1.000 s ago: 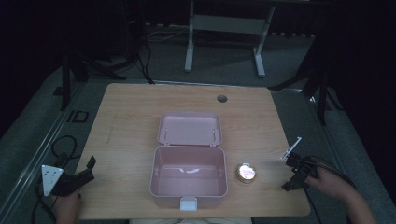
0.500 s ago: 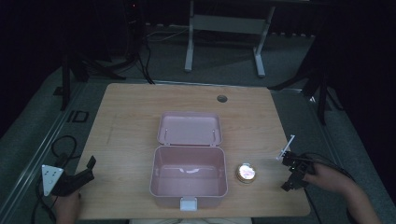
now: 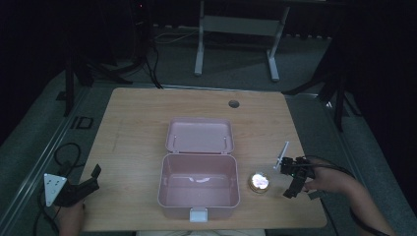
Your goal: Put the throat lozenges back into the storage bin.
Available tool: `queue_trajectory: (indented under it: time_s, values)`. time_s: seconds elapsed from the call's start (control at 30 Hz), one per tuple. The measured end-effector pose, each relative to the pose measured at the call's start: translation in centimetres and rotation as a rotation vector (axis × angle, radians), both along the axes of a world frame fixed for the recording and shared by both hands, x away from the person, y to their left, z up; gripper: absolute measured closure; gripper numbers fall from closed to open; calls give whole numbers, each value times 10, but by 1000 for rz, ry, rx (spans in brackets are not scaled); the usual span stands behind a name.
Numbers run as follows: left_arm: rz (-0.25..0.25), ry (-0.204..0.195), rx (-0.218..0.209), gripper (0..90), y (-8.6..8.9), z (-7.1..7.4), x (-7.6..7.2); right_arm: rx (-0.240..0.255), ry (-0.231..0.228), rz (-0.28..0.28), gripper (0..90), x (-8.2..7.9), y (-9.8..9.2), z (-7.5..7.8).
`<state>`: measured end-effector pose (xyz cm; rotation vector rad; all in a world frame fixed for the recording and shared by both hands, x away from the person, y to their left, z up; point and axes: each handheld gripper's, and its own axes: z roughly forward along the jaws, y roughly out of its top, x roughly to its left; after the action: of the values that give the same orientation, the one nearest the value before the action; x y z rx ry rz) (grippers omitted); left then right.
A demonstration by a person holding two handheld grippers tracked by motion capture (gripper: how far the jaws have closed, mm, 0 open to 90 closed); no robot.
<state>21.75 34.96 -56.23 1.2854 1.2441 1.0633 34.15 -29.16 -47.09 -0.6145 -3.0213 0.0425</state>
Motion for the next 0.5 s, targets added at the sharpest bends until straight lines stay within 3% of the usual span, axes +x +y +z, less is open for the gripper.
queue_trajectory:
  time_s: [0.2,0.5]
  values:
    - [-2,1,-1,4,0,0,0,-5,-9,50,135,8,24,-3]
    - [-5,1,0,4,0,0,0,26,-6,98,135,19,54,-12]
